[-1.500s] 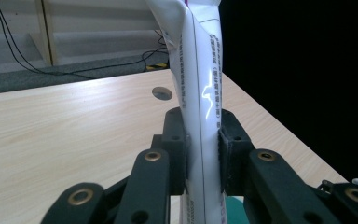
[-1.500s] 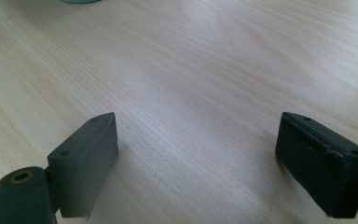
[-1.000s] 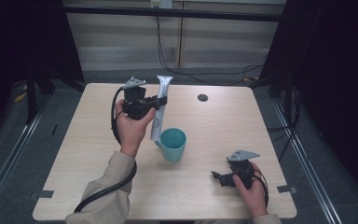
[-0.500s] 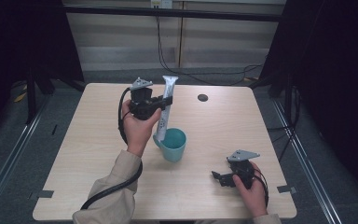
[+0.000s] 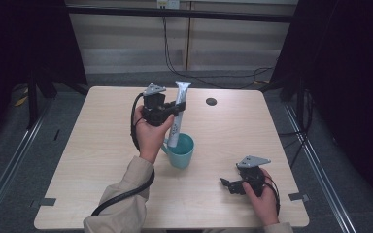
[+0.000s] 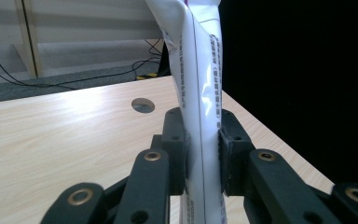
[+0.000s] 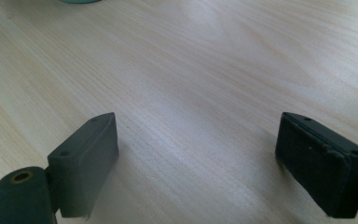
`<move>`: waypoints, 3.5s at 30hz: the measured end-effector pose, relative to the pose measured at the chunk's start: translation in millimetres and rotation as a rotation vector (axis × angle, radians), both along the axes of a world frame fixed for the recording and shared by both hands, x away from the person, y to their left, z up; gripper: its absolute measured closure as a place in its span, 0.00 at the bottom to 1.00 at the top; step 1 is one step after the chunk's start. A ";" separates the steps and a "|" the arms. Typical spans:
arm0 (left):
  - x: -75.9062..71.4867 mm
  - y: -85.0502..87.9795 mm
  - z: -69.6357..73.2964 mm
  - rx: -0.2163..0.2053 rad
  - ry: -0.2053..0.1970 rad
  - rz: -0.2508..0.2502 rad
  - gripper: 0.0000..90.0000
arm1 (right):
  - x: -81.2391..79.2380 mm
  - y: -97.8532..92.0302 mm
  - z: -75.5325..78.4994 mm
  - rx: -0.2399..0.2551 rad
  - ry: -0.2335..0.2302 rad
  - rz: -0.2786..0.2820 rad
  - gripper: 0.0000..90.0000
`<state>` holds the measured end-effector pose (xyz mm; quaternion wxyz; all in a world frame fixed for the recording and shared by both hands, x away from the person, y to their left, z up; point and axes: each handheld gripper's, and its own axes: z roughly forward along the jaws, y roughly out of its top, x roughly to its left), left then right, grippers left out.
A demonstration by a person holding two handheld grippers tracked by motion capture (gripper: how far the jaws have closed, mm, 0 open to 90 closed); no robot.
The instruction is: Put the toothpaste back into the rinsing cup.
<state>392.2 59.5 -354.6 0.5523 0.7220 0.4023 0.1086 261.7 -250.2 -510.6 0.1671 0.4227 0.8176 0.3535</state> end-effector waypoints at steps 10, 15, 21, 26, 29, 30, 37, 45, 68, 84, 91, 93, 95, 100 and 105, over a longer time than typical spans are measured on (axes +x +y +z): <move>-1.1 -9.8 -7.8 0.000 -0.010 -0.007 0.85 | 0.0 0.0 0.0 0.000 0.000 0.000 0.14; -1.4 -14.6 -11.4 0.010 -0.014 -0.004 0.84 | 0.0 0.0 0.0 0.000 0.000 0.000 0.14; -2.8 -17.5 -17.7 0.030 -0.020 0.001 0.84 | 0.0 0.0 0.0 0.000 0.000 0.000 0.14; -3.5 -18.4 -21.5 0.038 -0.028 0.007 0.84 | 0.0 0.0 0.0 0.000 0.001 0.000 0.14; -3.9 -19.2 -24.0 0.041 -0.031 0.010 0.84 | 0.0 0.0 0.0 0.000 0.001 0.000 0.14; -4.1 -19.3 -25.1 0.042 -0.029 0.009 0.84 | 0.0 0.0 0.0 0.000 0.000 0.000 0.14; -6.1 -22.1 -30.7 0.053 -0.045 0.011 0.84 | 0.0 0.0 0.0 0.000 0.001 0.000 0.14; -8.6 -22.9 -35.1 0.064 -0.040 0.012 0.84 | 0.0 0.0 0.0 0.000 0.001 0.000 0.14; -21.6 -20.0 -49.7 0.117 -0.052 0.016 0.83 | 0.0 0.0 0.1 0.001 0.003 0.000 0.14; -34.4 -17.8 -66.4 0.149 -0.012 0.000 0.83 | 0.0 0.0 0.1 0.001 0.003 -0.001 0.14; -33.1 -17.2 -64.0 0.178 -0.004 -0.015 0.82 | 0.0 0.1 0.1 0.001 0.003 -0.001 0.14; -32.8 -17.0 -63.9 0.180 -0.002 -0.019 0.80 | 0.0 0.1 0.1 0.001 0.003 -0.001 0.14; -33.2 -16.9 -63.7 0.179 -0.001 -0.017 0.78 | -0.1 0.1 0.1 0.001 0.003 -0.001 0.14; -33.4 -16.9 -65.0 0.196 0.005 -0.022 0.77 | 0.0 0.1 0.1 0.001 0.003 -0.001 0.14; -32.9 -17.0 -63.5 0.203 0.002 -0.011 0.72 | 0.0 0.0 0.1 0.001 0.002 -0.001 0.14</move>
